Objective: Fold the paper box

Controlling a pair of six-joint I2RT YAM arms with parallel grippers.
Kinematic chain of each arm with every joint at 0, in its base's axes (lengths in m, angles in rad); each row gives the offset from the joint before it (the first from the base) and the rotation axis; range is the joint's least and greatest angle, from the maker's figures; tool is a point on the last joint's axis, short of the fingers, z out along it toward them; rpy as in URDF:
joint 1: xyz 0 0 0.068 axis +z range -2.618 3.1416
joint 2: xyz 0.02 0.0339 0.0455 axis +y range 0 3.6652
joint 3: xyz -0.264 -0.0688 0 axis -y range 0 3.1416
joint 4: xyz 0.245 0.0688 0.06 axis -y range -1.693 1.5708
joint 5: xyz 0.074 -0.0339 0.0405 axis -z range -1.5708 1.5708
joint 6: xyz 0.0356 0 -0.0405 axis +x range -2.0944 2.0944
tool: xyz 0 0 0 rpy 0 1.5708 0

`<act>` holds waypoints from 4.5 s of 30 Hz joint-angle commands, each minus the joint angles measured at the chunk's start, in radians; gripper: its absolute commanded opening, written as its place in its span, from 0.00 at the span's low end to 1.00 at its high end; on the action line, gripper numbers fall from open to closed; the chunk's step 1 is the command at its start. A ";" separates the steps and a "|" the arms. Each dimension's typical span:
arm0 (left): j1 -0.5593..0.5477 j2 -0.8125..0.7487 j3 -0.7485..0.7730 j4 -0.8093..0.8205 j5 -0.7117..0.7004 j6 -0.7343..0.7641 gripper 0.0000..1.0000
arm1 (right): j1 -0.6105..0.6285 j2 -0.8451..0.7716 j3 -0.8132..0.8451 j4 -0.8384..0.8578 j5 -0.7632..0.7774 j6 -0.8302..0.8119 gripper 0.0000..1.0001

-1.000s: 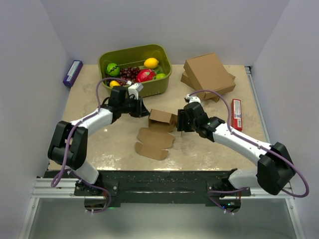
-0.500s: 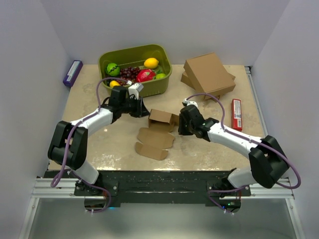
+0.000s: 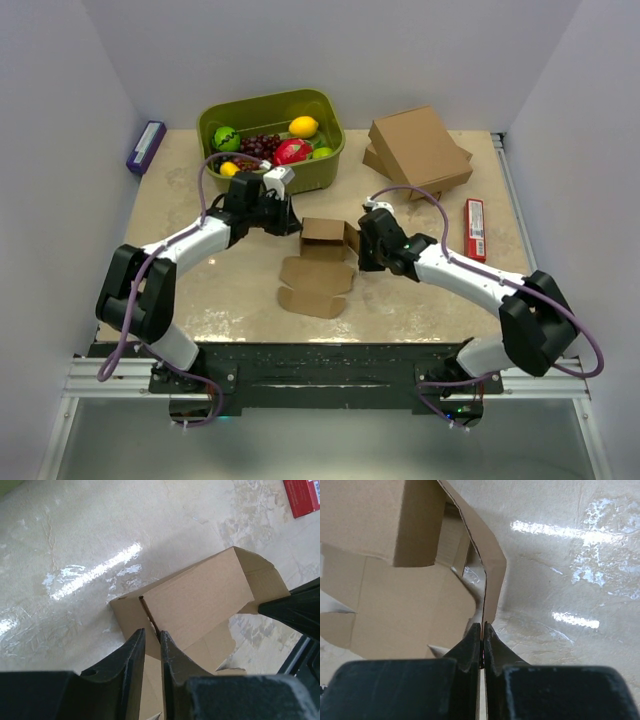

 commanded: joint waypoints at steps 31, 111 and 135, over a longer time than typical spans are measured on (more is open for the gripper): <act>-0.136 -0.074 0.051 -0.087 -0.259 0.149 0.30 | -0.054 0.071 0.249 -0.203 -0.057 -0.171 0.00; -0.523 0.228 -0.345 0.665 -0.360 -0.167 0.05 | 0.021 0.094 0.053 -0.004 0.003 0.017 0.00; -0.515 -0.382 -0.330 0.190 -0.368 -0.121 0.60 | 0.025 0.068 0.042 -0.035 0.119 0.040 0.00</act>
